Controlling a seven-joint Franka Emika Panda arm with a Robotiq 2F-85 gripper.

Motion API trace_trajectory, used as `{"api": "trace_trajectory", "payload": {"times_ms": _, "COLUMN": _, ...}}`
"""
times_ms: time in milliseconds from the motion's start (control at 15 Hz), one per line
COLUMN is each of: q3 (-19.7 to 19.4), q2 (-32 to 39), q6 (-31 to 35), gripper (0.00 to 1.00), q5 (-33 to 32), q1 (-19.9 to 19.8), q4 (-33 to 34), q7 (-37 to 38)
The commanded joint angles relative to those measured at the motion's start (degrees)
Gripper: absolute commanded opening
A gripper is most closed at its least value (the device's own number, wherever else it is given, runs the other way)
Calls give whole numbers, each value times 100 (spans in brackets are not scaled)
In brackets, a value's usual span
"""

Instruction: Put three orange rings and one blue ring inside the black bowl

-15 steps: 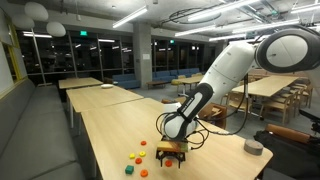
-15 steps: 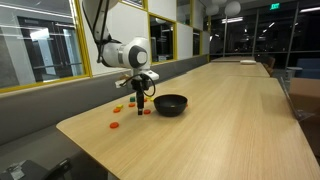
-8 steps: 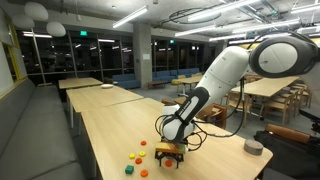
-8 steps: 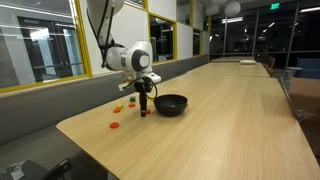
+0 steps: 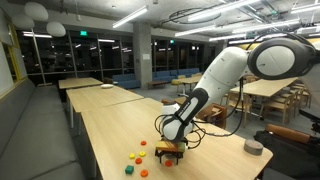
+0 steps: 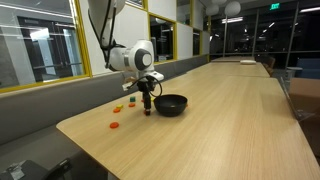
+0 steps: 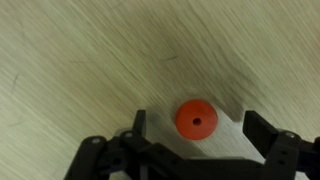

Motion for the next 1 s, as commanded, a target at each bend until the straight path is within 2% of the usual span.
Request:
{"api": "trace_trajectory", "payload": {"times_ms": 0, "q3": -199, "q2": 30, "q6": 87, "gripper": 100, "q5": -293, "q1": 208, "q4": 89, "q7": 121}}
{"api": "trace_trajectory", "payload": {"times_ms": 333, "q3": -178, "q2": 22, "q6": 85, "gripper": 100, "q5": -346, "q1": 201, "q4": 72, "q7": 84}}
{"api": "trace_trajectory", "payload": {"times_ms": 400, "q3": -164, "q2": 16, "q6": 94, "gripper": 75, "q5": -335, "q1": 184, "q4": 67, "q7": 58}}
{"api": "trace_trajectory", "payload": {"times_ms": 533, "q3": -165, "q2": 11, "q6": 92, "gripper": 66, "q5": -332, "q1": 180, "q4": 65, "q7": 56}}
{"api": "trace_trajectory", "payload": {"times_ms": 933, "q3": -174, "q2": -44, "q6": 55, "gripper": 19, "q5": -344, "q1": 182, "q4": 63, "q7": 53}}
